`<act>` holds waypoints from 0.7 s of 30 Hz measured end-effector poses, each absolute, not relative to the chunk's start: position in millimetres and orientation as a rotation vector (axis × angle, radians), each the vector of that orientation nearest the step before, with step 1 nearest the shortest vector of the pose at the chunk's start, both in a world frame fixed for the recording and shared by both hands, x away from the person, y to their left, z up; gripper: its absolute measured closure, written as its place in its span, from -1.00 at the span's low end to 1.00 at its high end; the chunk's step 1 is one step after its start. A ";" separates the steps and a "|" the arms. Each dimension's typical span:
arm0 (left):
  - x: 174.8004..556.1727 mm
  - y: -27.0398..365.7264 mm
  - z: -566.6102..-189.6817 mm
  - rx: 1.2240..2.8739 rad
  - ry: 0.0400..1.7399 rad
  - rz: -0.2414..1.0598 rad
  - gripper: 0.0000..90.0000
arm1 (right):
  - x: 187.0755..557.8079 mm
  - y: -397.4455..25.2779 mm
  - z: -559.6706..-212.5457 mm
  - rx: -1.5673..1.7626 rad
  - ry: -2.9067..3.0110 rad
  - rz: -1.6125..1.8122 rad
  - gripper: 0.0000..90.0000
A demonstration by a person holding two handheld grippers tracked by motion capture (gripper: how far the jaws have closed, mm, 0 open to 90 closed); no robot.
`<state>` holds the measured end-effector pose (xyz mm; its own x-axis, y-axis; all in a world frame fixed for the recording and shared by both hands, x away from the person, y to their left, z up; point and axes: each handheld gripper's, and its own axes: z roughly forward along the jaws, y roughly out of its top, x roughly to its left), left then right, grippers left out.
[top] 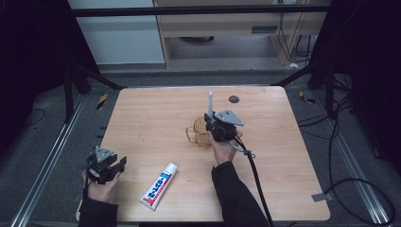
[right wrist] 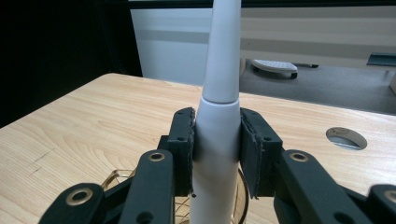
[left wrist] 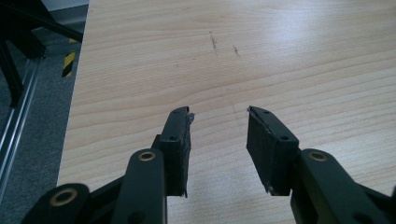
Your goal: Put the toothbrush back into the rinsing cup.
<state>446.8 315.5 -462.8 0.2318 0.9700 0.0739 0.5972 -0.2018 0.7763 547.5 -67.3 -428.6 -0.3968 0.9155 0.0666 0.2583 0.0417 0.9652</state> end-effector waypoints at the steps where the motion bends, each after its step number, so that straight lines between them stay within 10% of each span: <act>1: 446.8 315.6 -462.7 1.891 1.437 0.772 0.31 | 547.7 -67.9 -429.5 1.191 1.717 1.384 0.50; 21: 447.0 315.0 -463.2 1.896 1.432 0.766 0.31 | 546.4 -73.5 -438.2 1.201 1.738 1.386 0.50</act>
